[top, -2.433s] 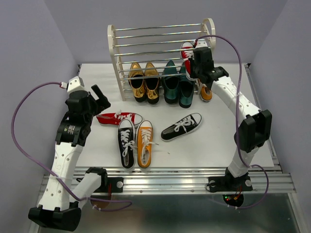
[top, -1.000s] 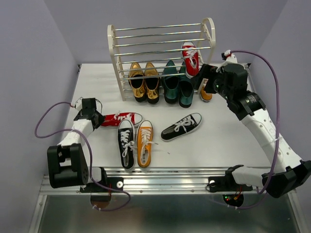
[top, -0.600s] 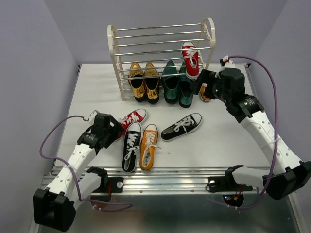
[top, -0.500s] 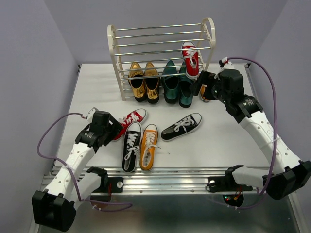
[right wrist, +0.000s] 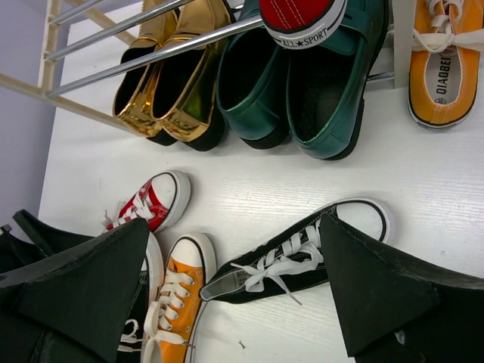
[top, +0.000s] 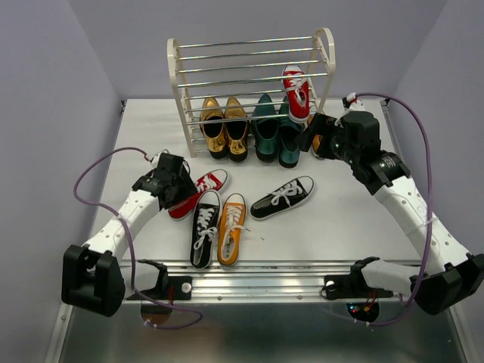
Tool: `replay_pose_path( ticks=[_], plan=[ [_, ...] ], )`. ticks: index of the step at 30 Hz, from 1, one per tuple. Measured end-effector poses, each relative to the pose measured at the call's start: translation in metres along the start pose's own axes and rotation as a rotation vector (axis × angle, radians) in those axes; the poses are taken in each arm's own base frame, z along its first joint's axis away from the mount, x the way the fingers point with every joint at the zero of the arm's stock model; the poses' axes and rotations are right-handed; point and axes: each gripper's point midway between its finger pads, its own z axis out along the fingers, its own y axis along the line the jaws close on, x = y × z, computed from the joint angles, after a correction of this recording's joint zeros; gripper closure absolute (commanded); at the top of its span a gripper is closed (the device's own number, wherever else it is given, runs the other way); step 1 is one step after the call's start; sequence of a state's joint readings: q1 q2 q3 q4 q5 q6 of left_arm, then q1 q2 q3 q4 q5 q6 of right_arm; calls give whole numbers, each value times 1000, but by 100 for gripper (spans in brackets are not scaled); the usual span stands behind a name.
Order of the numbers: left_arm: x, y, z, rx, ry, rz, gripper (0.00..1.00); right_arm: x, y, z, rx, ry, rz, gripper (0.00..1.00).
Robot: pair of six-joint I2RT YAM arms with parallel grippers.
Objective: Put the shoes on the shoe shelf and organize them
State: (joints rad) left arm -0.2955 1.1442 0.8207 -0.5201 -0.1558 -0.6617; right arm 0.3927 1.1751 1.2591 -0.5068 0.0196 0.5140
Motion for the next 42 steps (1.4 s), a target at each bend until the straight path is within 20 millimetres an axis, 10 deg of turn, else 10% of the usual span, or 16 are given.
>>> replay_pose_path(
  ticks=[5,6,7,8,14,27,32,42],
  plan=[
    [17,4,23,-31,60,36,52,-1,1,-3,-4,-6,7,0],
    [19,4,28,-35,71,41,64,-2,1,-3,-4,-7,7,0],
    [20,3,32,-36,76,44,98,-2,1,-4,-5,-7,7,0],
    [21,2,36,-37,81,44,100,-2,1,-4,-5,-8,7,0],
    [17,1,44,-79,88,48,100,-1,1,-4,-2,-3,7,0],
    [-39,51,-10,-164,-184,-345,99,-1,-1,-7,7,-5,6,0],
    [-10,51,11,-157,-93,-389,17,0,-2,-7,9,-3,6,0],
    [-27,41,-4,-141,-130,-331,37,1,-2,-7,11,1,6,0]
  ],
)
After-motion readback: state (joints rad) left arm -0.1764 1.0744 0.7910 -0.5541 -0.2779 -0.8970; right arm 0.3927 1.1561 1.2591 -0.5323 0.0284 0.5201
